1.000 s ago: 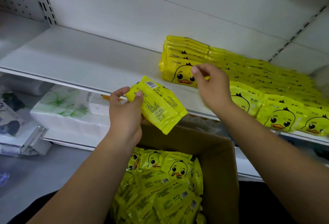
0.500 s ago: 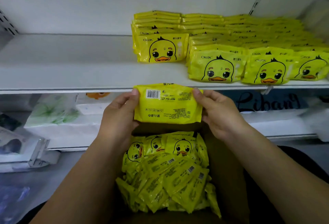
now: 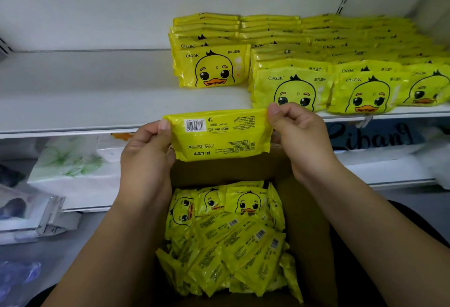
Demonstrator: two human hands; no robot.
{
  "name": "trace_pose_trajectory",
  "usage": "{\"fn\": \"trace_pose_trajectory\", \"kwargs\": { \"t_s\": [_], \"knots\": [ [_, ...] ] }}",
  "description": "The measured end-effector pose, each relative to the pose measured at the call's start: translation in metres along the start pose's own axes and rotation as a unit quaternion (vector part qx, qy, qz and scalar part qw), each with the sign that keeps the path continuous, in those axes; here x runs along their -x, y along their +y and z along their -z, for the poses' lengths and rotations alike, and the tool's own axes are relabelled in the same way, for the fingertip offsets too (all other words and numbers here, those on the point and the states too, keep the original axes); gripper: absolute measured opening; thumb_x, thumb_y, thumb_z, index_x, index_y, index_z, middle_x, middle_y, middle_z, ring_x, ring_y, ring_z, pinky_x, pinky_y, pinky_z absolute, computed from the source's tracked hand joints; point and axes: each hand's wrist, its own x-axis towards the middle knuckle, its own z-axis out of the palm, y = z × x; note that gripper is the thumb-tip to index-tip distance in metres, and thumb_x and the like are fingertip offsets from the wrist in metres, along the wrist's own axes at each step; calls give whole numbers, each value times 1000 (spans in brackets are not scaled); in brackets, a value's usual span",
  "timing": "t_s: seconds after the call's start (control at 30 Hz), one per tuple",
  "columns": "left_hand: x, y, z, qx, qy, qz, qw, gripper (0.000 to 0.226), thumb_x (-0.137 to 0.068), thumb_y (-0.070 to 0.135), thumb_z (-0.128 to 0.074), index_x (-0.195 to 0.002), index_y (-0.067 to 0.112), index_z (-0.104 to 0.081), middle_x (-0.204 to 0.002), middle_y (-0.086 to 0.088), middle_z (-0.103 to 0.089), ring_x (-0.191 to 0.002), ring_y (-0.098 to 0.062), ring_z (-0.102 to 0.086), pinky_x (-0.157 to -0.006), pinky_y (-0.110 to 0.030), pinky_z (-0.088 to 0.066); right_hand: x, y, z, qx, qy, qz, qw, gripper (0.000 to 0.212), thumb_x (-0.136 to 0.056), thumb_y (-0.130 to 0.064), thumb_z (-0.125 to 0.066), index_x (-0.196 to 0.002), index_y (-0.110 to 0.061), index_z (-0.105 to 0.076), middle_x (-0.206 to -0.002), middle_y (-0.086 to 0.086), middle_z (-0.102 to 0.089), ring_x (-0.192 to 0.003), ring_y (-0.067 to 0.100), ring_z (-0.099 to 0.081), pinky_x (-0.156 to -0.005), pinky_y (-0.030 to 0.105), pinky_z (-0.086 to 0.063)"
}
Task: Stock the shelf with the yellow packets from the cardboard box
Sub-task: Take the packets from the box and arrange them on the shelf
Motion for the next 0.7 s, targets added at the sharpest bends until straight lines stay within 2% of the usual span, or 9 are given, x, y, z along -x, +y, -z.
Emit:
{"fn": "trace_pose_trajectory", "kwargs": {
  "t_s": [0.07, 0.13, 0.2, 0.3, 0.37, 0.47, 0.53, 0.63, 0.7],
  "knots": [
    [-1, 0, 0, 8, -6, 6, 1000, 14, -103, 14, -56, -92, 16, -64, -76, 2, -70, -73, -9, -66, -90, -41, -54, 1, 0, -1, -4, 3, -6, 1000, 44, -78, -57, -69, -82, -13, -68, -98, 35, -64, -85, 47, -65, -90, 68, -49],
    [-1, 0, 0, 5, -13, 25, 1000, 18, -105, 17, -53, -90, 17, -64, -84, 2, -75, -78, -12, -72, -77, -38, -61, 3, 2, -1, -30, -23, -34, 999, 47, -83, -54, -71, -93, -8, -70, -103, 23, -72, -103, 35, -69, -99, 63, -49],
    [-2, 1, 4, 13, -13, 53, 998, 19, -106, 19, -52, -91, 18, -63, -89, 1, -78, -81, -14, -75, -68, -37, -64, 8, 6, 0, -56, -79, -91, 991, 49, -87, -52, -68, -111, -9, -70, -114, 12, -73, -113, 29, -68, -100, 57, -51],
    [-8, 1, 11, 60, 3, 95, 994, 14, -106, 22, -52, -111, 14, -63, -112, -6, -77, -103, -21, -75, -79, -46, -64, 16, 14, 0, -42, -155, -140, 977, 40, -92, -36, -63, -122, -9, -64, -119, 8, -71, -107, 27, -71, -89, 42, -60],
    [-11, 3, 14, 59, 4, 122, 991, 30, -106, 23, -51, -132, 11, -57, -124, -10, -74, -112, -24, -72, -86, -48, -62, 19, 15, -3, -42, -148, -126, 980, 33, -95, -23, -62, -121, -3, -62, -108, 14, -74, -95, 25, -74, -82, 33, -61],
    [-3, 5, 15, 3, -50, 195, 979, 33, -106, 26, -51, -138, 16, -53, -126, -10, -73, -105, -26, -75, -79, -41, -65, 17, 11, -4, -66, -108, -118, 985, 22, -96, -18, -62, -111, -3, -66, -91, 14, -74, -82, 22, -74, -76, 28, -61],
    [4, 1, 14, -2, -79, 235, 969, 34, -106, 19, -51, -140, 14, -51, -129, -17, -69, -96, -29, -77, -72, -36, -65, 14, 8, -3, -76, -92, -128, 984, 20, -97, -21, -61, -102, -2, -67, -85, 15, -72, -81, 23, -74, -75, 30, -62],
    [8, -3, 14, 18, -52, 224, 973, 45, -101, 5, -56, -144, -2, -45, -137, -22, -61, -92, -30, -78, -67, -27, -62, 13, 7, -4, -75, -81, -141, 984, 33, -100, -26, -58, -110, 5, -64, -92, 26, -71, -84, 31, -75, -74, 35, -63],
    [7, -1, 14, 25, -22, 222, 975, 36, -99, 1, -58, -133, -8, -50, -137, -22, -60, -85, -29, -78, -62, -23, -61, 13, 6, -5, -48, -81, -132, 987, 35, -102, -26, -55, -111, 6, -64, -96, 29, -72, -81, 33, -75, -75, 38, -63]
  ]
}}
